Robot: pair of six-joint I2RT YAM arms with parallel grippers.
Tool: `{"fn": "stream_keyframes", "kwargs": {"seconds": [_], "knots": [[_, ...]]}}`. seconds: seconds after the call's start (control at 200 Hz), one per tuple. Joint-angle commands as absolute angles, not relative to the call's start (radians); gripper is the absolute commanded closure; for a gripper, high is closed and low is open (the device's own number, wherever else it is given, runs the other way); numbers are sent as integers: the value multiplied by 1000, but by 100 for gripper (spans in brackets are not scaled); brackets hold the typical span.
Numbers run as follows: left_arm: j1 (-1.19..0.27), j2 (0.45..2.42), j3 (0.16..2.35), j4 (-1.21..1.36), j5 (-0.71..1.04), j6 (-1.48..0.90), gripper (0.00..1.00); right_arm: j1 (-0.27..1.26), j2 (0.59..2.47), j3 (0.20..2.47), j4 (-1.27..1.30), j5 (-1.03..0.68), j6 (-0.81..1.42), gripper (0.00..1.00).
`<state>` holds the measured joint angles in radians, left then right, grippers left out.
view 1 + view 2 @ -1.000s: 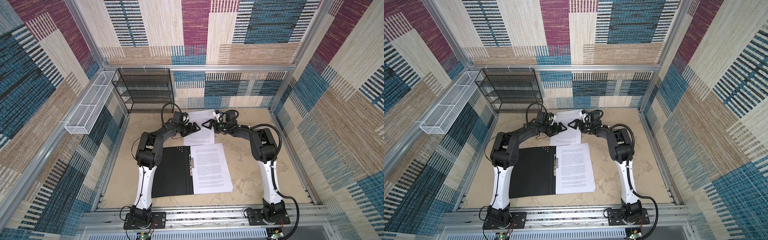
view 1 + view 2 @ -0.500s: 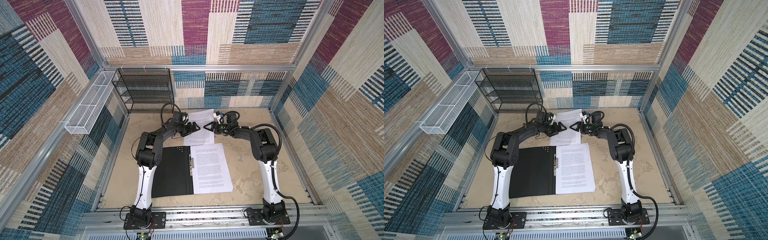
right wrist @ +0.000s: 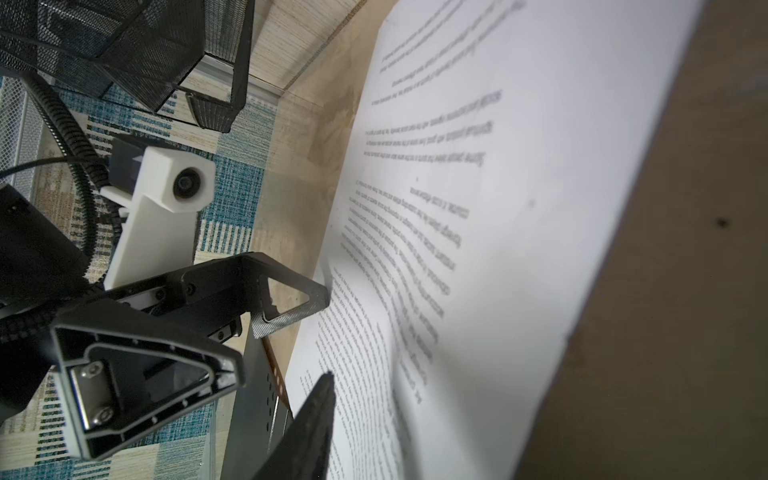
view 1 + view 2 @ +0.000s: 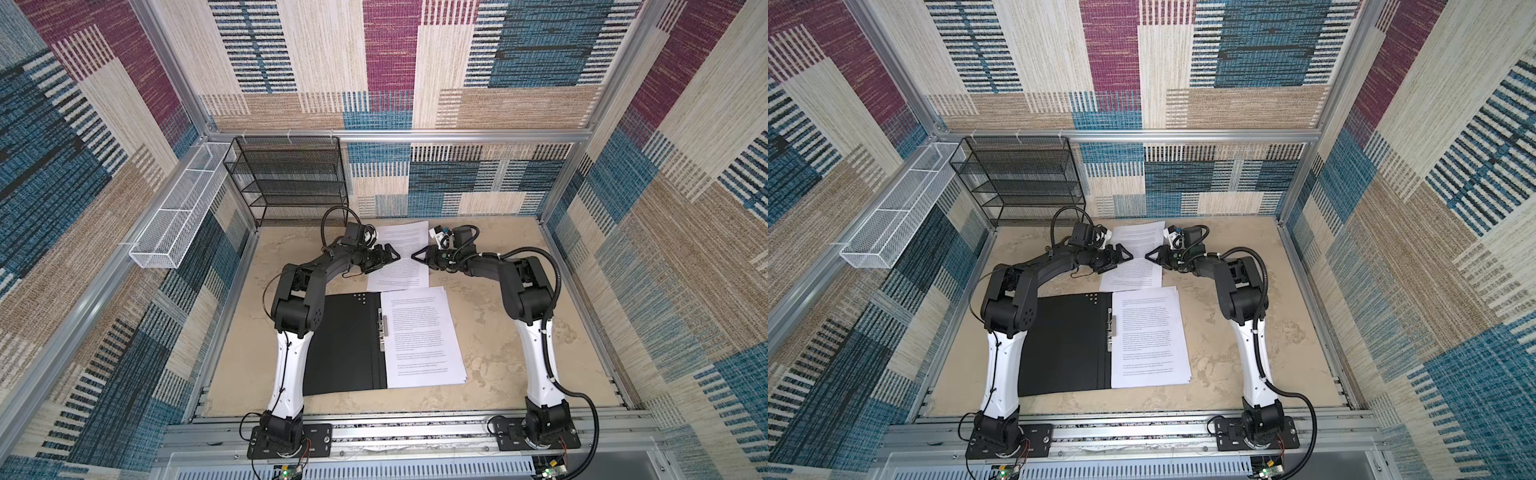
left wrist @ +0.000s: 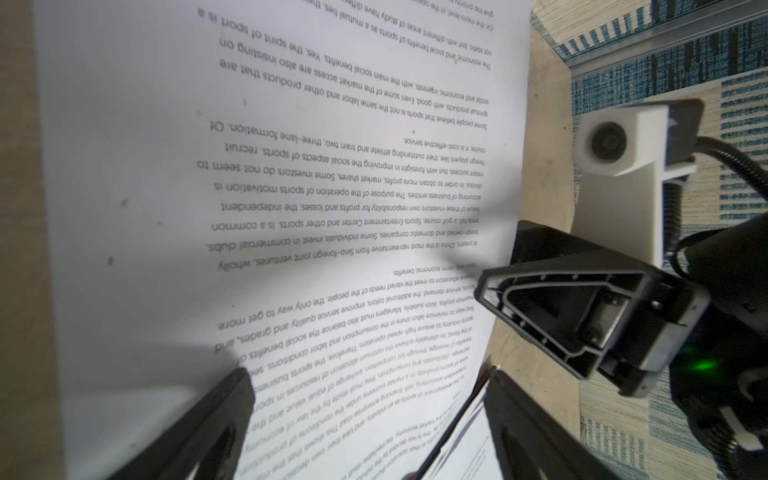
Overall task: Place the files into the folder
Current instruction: 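Lift the sheet upright with the right gripper while the left gripper withdraws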
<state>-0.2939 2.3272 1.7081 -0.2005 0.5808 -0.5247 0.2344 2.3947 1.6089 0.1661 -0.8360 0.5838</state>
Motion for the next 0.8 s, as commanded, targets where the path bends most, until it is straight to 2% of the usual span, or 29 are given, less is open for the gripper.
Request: {"fn": "stream_keyframes", "kwargs": {"seconds": [0.0, 0.055, 0.195, 0.265, 0.551, 0.791], "knots": [[-290, 2360, 1684, -453, 464, -559, 9, 233, 2401, 1605, 217, -827, 618, 68], [-291, 2358, 1686, -446, 475, -564, 9, 233, 2404, 1605, 222, -832, 623, 72], [-291, 2345, 1691, -391, 555, -599, 9, 230, 2427, 1646, 205, -827, 625, 93], [-291, 2335, 1710, -369, 602, -616, 8, 230, 2440, 1672, 202, -823, 632, 100], [-297, 2278, 1771, -363, 669, -638, 8, 223, 2494, 1816, 154, -809, 643, 100], [-296, 2093, 1681, -368, 604, -636, 8, 196, 2538, 1999, 68, -810, 642, 100]]}}
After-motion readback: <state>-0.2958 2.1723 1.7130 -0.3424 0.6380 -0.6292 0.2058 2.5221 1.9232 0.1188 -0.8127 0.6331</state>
